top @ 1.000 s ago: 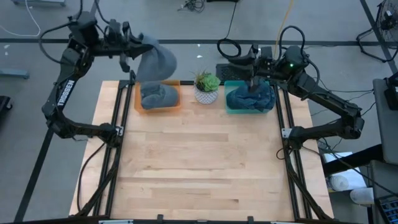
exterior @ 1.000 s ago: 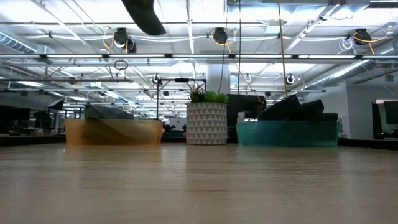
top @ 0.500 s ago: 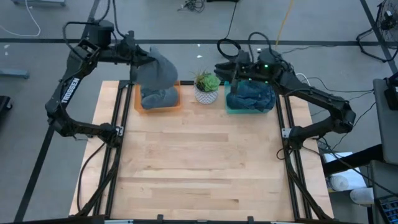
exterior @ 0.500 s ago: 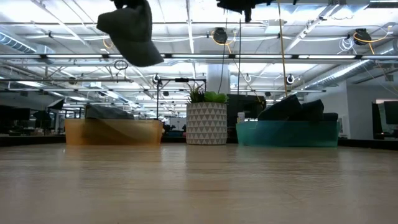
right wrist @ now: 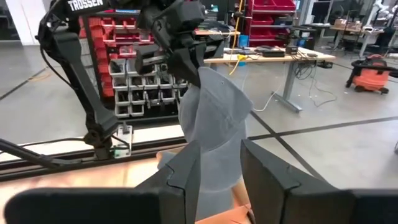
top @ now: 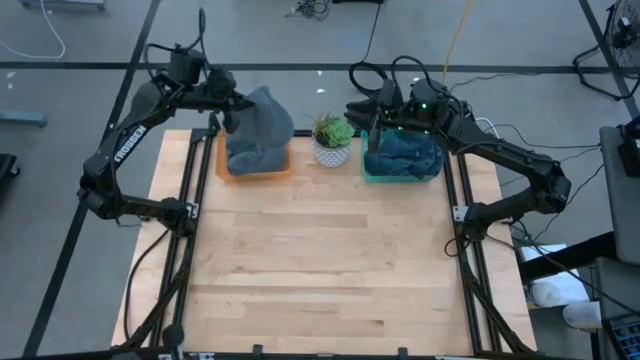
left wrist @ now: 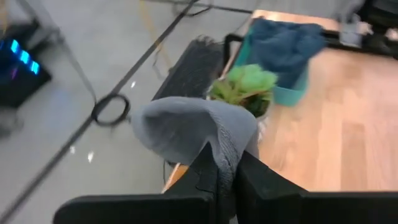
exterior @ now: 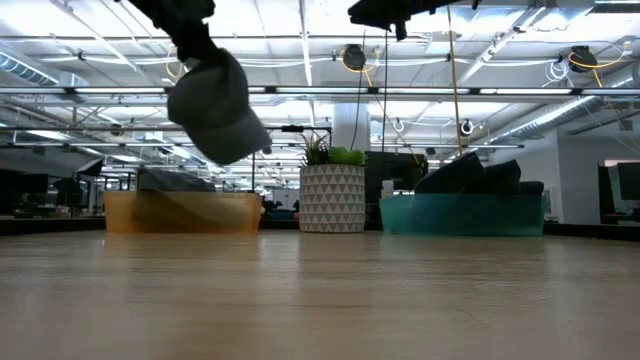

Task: Pick & Place hat
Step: Put the gray cap into the orange bin

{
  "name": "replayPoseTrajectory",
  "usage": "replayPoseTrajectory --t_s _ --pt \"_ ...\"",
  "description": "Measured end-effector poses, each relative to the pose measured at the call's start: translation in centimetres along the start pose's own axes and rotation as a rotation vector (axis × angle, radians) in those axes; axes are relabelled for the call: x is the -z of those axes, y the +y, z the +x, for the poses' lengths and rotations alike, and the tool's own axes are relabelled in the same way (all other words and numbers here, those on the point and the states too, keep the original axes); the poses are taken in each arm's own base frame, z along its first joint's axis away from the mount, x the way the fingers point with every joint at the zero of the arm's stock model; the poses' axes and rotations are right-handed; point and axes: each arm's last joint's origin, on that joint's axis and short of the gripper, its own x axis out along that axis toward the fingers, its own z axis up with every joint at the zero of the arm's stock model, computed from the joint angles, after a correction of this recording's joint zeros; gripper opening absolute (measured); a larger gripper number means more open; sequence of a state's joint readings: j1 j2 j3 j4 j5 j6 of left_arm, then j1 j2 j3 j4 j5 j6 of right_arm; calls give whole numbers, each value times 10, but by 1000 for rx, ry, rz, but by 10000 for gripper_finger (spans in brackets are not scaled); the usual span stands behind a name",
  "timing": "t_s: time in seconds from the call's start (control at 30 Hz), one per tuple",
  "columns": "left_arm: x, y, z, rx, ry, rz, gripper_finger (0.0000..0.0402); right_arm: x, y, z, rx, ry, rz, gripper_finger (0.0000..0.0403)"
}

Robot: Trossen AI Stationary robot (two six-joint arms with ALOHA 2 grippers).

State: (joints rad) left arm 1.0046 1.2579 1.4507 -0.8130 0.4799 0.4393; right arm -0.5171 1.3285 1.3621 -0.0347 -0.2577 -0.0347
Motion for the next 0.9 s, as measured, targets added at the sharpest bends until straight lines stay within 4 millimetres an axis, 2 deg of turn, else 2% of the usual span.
replayPoseTrajectory --t_s 0.23,0.5,0.77,0.9 --pt "11 -1 11 -98 79 -196 18 0 0 0 0 0 -30 102" --pt "9 -15 20 -148 109 -370 18 0 0 0 0 1 -80 102" --pt "4 -35 32 -218 151 -418 18 0 0 0 -2 0 -84 102" --pt "14 -37 40 -273 229 -419 18 0 2 0 -10 0 -84 102"
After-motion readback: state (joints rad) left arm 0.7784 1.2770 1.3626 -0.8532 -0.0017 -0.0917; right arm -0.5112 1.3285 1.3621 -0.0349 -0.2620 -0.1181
